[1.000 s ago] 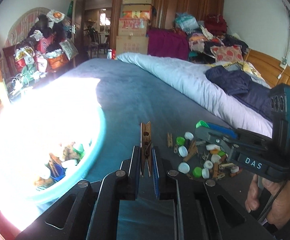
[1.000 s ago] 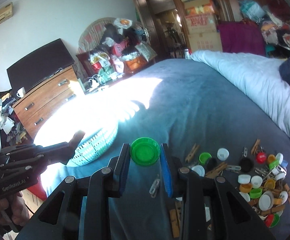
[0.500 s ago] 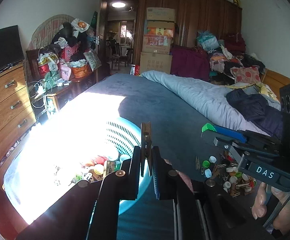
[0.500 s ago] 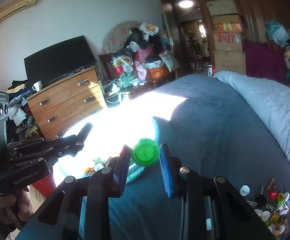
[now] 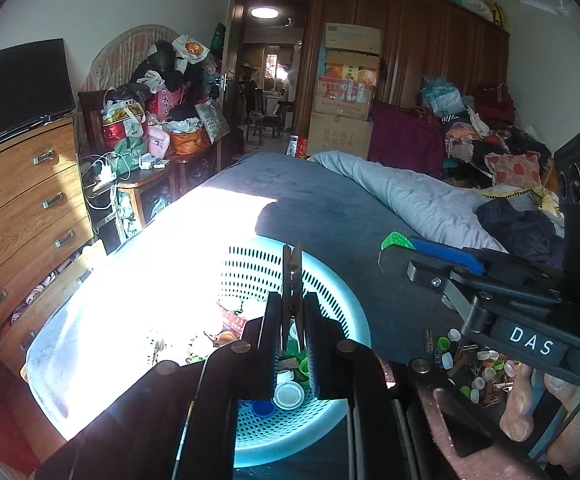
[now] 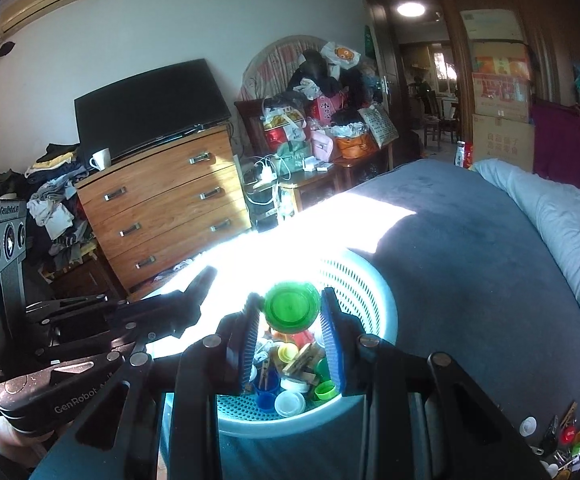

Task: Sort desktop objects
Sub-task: 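Carry clothespin and green cap over the teal basket and open both tools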

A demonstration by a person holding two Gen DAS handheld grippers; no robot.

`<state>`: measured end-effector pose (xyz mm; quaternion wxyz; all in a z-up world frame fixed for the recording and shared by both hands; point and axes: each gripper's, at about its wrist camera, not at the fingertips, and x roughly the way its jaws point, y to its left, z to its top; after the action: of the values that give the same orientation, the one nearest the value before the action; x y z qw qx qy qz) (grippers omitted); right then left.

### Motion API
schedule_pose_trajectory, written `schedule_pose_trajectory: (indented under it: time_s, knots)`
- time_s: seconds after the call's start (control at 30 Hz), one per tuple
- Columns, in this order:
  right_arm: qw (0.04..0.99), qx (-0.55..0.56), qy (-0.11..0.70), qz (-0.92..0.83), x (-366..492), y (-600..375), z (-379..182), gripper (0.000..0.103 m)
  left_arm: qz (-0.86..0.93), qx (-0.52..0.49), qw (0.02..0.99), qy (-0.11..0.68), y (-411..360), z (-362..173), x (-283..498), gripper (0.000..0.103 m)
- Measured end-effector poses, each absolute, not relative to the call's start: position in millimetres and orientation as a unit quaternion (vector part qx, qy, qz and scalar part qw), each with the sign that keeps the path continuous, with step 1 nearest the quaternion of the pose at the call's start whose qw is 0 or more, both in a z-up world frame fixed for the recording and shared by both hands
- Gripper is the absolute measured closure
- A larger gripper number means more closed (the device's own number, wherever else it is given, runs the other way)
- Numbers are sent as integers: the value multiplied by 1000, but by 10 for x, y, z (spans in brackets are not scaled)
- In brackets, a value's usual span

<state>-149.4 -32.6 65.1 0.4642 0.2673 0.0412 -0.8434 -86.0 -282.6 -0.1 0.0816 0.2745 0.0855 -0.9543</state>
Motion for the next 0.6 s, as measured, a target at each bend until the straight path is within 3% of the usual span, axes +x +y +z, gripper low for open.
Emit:
schedule_pose_trajectory:
  time_s: [0.6]
  knots:
    - [476,323,53,-816,-1660,-840,418,74,-927,346,93,110,-3185,-378,-1240,91]
